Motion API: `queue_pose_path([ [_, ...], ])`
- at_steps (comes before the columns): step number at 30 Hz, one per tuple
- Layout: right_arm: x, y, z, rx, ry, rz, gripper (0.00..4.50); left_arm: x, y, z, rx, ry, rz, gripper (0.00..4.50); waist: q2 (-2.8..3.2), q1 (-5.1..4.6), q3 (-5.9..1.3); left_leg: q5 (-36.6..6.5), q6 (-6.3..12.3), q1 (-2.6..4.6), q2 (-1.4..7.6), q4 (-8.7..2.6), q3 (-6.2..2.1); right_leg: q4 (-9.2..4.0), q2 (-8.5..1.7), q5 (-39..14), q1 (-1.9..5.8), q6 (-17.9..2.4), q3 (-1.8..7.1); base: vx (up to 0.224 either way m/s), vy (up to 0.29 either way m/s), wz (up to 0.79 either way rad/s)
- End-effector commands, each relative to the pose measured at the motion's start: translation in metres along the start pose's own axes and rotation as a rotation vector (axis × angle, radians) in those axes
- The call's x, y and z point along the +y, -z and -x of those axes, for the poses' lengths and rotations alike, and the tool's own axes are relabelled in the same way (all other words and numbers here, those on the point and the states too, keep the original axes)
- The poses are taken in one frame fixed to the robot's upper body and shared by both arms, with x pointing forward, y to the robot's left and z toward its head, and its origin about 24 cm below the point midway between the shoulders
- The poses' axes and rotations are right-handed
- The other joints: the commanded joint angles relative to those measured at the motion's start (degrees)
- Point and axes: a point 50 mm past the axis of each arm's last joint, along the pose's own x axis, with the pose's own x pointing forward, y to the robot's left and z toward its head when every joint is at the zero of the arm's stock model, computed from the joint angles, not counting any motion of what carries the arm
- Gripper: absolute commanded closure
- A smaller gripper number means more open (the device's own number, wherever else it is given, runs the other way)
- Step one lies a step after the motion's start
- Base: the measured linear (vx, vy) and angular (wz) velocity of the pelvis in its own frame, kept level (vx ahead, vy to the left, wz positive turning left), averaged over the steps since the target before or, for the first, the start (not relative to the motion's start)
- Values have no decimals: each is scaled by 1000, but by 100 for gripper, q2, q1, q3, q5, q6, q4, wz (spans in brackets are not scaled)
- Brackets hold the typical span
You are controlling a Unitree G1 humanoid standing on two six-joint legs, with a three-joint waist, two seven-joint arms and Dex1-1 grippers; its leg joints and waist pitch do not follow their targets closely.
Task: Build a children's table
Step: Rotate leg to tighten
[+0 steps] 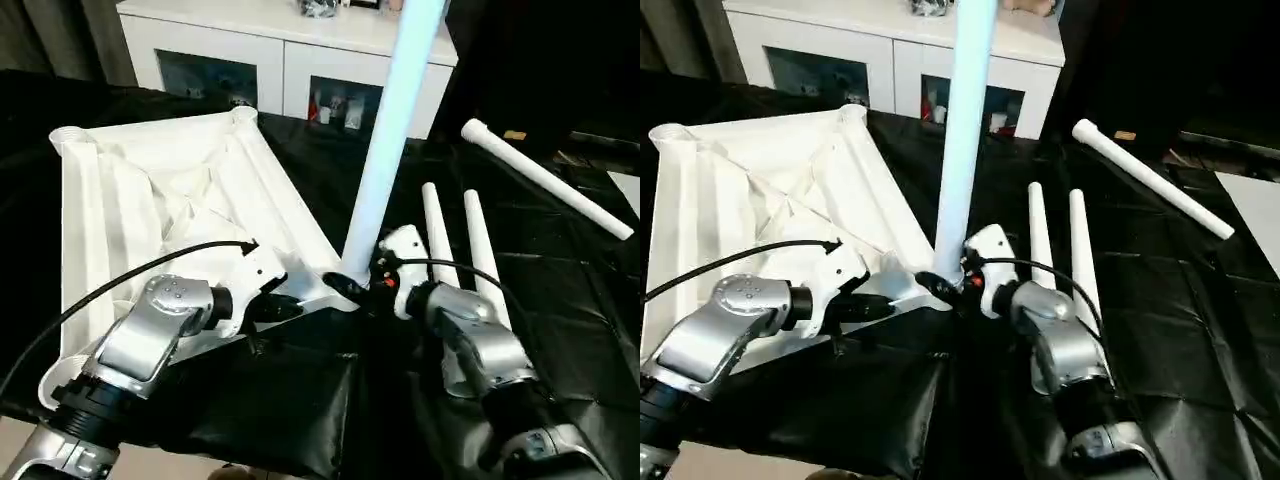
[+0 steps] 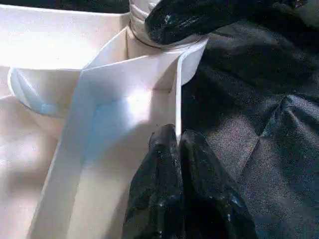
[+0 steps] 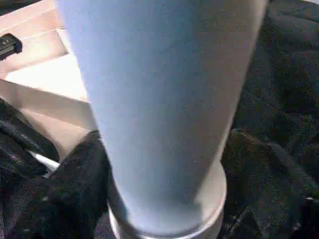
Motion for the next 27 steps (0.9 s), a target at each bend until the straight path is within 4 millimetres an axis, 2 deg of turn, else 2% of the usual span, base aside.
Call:
queue_pose_path([
  [1,-8,0,3,9,38,13,104,-3,-1,-3,2,24,-6,450,62,13,-343,-998,42,112,240,-380,-72,-325,-437,-377,262,-1219,245,0,0,0],
  [9,-8,3,3,12,39,15,171,-4,1,-3,8,25,-7,450,62,9,-340,-1085,5,113,242,-385,-77,-334,-438,-525,257,-1192,246,0,0,0],
  [15,-9,8,0,25,95,-10,180,0,1,-6,13,-24,7,450,71,4,-337,-1102,-7,113,240,-387,-77,-337,-435,-531,253,-1200,246,0,0,0],
  [17,-10,10,-2,33,150,-37,180,5,1,-10,19,-92,25,450,71,-6,-316,-1228,-62,125,239,-404,-74,-370,-432,-749,229,-1165,249,0,0,0],
  [18,-9,13,-5,40,216,-65,181,11,-1,-18,18,-182,53,450,73,-8,-305,-1408,-127,138,239,-414,-81,-396,-439,-1039,222,-1126,248,0,0,0],
  [19,-9,13,-5,40,216,-65,181,11,-1,-18,18,-182,53,450,67,-1,-301,-1557,-184,159,237,-416,-83,-432,-453,-1331,209,-1050,257,0,0,0],
  [21,-9,14,-8,39,276,-105,181,13,-4,-24,4,-239,93,450,70,14,-301,-1675,-214,167,244,-427,-100,-452,-467,-1579,201,-955,257,0,0,0],
  [24,-10,16,-15,56,410,-152,181,13,-15,-39,-24,-337,151,450,74,20,-304,-1686,-267,168,245,-439,-108,-447,-454,-1536,185,-890,254,0,0,0],
  [27,-7,15,-21,62,457,-160,182,11,-22,-50,-42,-378,172,450,63,30,-317,-1686,-293,177,238,-428,-106,-444,-452,-1434,185,-857,251,0,0,0],
])
